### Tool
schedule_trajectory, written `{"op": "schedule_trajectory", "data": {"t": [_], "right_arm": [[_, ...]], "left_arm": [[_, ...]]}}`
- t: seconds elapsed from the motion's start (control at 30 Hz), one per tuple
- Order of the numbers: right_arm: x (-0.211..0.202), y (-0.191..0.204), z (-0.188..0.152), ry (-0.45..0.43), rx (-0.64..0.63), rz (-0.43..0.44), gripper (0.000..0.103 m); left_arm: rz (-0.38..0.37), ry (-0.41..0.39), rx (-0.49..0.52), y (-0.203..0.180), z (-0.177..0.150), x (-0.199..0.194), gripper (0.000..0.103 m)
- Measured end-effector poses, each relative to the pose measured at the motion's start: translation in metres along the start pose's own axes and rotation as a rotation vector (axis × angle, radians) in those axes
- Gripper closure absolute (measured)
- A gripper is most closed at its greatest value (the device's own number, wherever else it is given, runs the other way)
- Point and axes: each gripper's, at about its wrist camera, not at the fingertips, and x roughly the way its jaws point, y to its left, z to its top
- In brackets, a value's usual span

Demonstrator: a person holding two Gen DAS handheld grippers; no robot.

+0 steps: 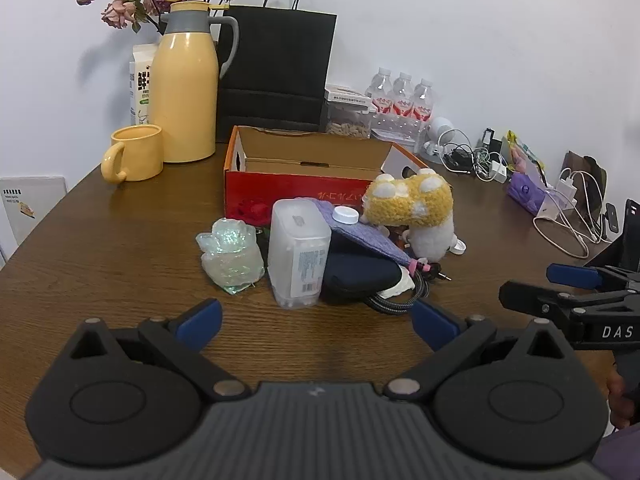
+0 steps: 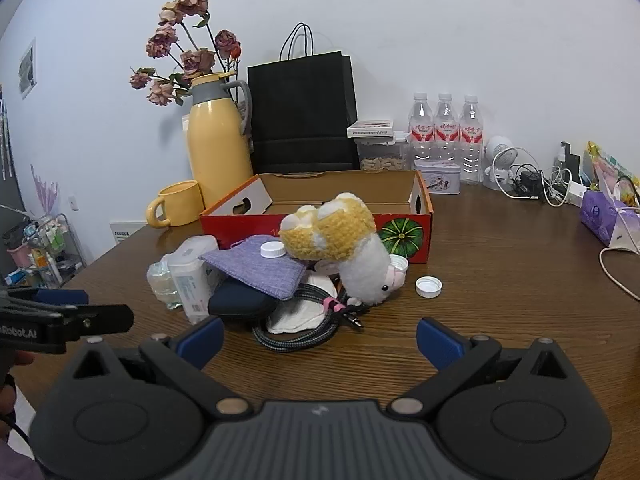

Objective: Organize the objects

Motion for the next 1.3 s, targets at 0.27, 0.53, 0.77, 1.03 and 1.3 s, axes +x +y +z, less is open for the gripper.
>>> {"op": "schedule_trajectory", "data": {"t": [0.27, 0.53, 0.77, 1.03, 1.3], "right_arm": [[0.0017, -0.0014, 0.0007, 0.0, 0.002, 0.007, 0.0], [0.0008, -0.0012, 0.0006, -0.001, 0.003, 0.005, 0.0], [-0.0002, -0.0011, 0.0012, -0.002, 0.0, 0.003, 0.0], [-0.0002, -0.0012, 0.0012, -0.002, 0.0, 0.003, 0.0], [-0.0006, -0.0004, 0.0011, -0.002, -0.002, 0.002, 0.0]], "left_arm": [[-0.001, -0.003, -0.005, 0.0005, 0.0009, -0.0007, 0.0], [-0.002, -0.004, -0.006, 0.0004, 0.0015, -0.0009, 0.0], [-0.002, -0.003, -0.009, 0.0009, 0.0025, -0.0011, 0.0], [-0.003, -0.004, -0.011, 0.002, 0.003, -0.0015, 0.0], [-0.002, -0.007, -0.019, 0.0034, 0.0013, -0.004, 0.0]]}}
